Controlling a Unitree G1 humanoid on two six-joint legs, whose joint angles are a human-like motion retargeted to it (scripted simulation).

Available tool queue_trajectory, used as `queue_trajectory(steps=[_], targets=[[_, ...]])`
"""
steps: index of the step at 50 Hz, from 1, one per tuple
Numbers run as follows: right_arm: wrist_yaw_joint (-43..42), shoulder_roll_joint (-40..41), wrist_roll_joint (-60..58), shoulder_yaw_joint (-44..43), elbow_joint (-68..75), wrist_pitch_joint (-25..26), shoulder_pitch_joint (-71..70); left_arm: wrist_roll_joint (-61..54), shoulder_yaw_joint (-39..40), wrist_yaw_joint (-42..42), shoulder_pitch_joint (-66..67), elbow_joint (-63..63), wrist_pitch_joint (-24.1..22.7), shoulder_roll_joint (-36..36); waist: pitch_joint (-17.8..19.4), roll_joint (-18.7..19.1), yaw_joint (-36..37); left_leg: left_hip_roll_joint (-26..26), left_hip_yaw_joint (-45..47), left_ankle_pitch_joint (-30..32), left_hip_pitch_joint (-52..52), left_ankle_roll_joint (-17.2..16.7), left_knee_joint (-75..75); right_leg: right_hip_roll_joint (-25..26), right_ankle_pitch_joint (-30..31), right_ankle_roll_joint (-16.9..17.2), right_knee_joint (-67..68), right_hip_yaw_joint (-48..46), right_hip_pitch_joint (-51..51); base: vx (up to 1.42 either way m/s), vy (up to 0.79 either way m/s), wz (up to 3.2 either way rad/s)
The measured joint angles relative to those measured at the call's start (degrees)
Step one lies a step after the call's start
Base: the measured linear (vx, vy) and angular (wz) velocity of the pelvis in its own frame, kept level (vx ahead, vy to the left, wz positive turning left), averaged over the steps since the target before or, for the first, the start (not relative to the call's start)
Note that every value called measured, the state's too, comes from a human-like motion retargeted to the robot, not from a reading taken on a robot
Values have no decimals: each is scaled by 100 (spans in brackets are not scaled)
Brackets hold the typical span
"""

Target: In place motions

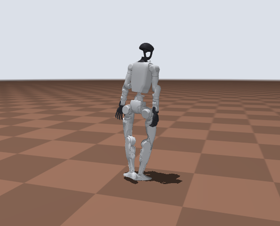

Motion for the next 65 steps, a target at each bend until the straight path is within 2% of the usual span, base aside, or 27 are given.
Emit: queue_trajectory(steps=[2,5,7,8,10,12,15,18,20,23,25,27,28,29,30,34,40,52,56,60,63,65], targets=[[74,15,-49,-11,237,91,92,-101,-84,-45,35,-64,-46,-6,-31,-199,-45,256,-171,268,-34,303,725,-228,-20,-53,-66,15,-4,21,-24,-113],[126,85,-202,230,439,154,142,-209,-117,-255,76,-276,-140,137,99,-952,373,239,69,590,101,1154,1863,-603,-269,-86,-34,1141,-42,21,-26,-299],[195,68,-409,460,472,132,156,-120,9,-223,80,-346,-122,223,466,-1072,901,834,-258,462,495,1201,3001,-388,-506,-259,25,1729,326,50,-35,-367],[217,72,-530,514,457,126,141,-86,42,-118,41,-365,-101,232,617,-903,774,1277,-1048,374,181,1201,3647,-75,-445,-399,-157,1712,503,24,-28,-173],[259,73,-792,668,397,105,153,-131,121,68,30,-361,-89,202,746,-685,735,1366,-2498,508,-644,1201,4184,255,-232,-595,-411,1873,548,-10,-11,-118],[289,35,-1052,752,302,87,163,-275,148,78,-2,-304,-101,144,729,-703,829,882,-3286,758,-1222,1201,4084,270,-86,-751,-581,2031,452,-12,2,-162],[283,-25,-1279,783,166,74,168,-419,217,-78,-76,-183,-55,58,712,-682,887,577,-4025,810,-1676,1201,3628,363,18,-908,-679,2361,343,3,2,-144],[312,-65,-1270,746,47,68,175,-491,213,-196,-149,-116,-6,10,671,-651,883,451,-4373,728,-1824,1201,2650,442,122,-990,-737,2624,259,6,7,-115],[310,-69,-1221,657,-23,65,207,-498,159,-147,-189,-92,8,-44,577,-622,811,-39,-4993,957,-1953,1201,1611,386,221,-954,-783,2676,159,4,22,-70],[292,-39,-1080,584,-9,51,233,-483,58,-89,-257,-34,24,-63,549,-474,740,-514,-6567,1476,-1891,634,321,590,219,-909,-718,2809,191,14,15,-80],[295,-26,-997,607,88,50,250,-446,-3,-125,-257,1,40,-68,553,-382,741,-508,-6890,2563,-1702,403,-363,773,197,-846,-647,3023,306,25,9,-81],[334,-48,-1063,634,212,97,304,-388,-47,-181,-182,40,51,-119,400,-291,357,-280,-6262,2316,-1406,366,-594,819,167,-733,-584,3000,395,32,14,28],[362,-56,-1149,668,265,156,304,-365,-21,-218,-171,77,64,-159,309,-244,99,-68,-5563,2274,-1318,321,-564,811,168,-690,-575,2922,419,25,16,41],[352,-20,-1200,687,279,220,306,-349,5,-235,-200,116,85,-189,280,-207,-33,-99,-5651,2266,-1270,378,-595,833,187,-674,-593,2895,458,15,16,6],[323,38,-1235,699,274,287,308,-335,33,-241,-250,155,108,-213,282,-175,-103,-252,-6134,2276,-1242,485,-655,870,215,-671,-625,2895,506,3,14,-21],[170,120,-932,767,363,96,364,-301,52,-333,-443,98,123,-229,356,-277,-119,-372,-6088,2158,-1026,643,-623,826,305,-643,-691,3117,688,9,14,-54],[287,210,-1178,789,374,144,622,-362,-109,-266,-299,-121,-62,-238,63,-372,231,-485,-5778,2035,-893,767,-697,757,364,-592,-628,3294,614,18,8,-51],[325,181,-1387,832,-316,0,524,-467,-31,229,-369,656,-49,-172,245,-395,95,-615,-5340,1981,-764,956,-858,732,560,-558,-489,3585,426,-1,9,-28],[467,257,-1319,872,-598,-126,401,-341,-66,221,-266,852,48,-95,495,-408,-69,-492,-4946,1944,-691,993,-915,908,732,-698,-486,3881,314,-12,-7,-81],[582,336,-1381,1054,-900,-258,267,-292,-102,203,-137,998,129,-33,771,-384,-364,-243,-4502,1892,-606,999,-979,1099,646,-869,-491,3998,190,-23,-15,-121],[554,357,-1436,1219,-1083,-348,287,-167,-83,169,-42,1052,251,-4,851,-375,-495,-61,-4049,1833,-571,954,-1044,996,399,-977,-554,3350,141,-27,-15,-170],[545,348,-1467,1306,-1129,-410,306,-79,-35,185,-6,1042,333,-5,881,-382,-495,48,-3702,1777,-552,914,-1076,847,186,-933,-569,2630,142,-23,-18,-207]])
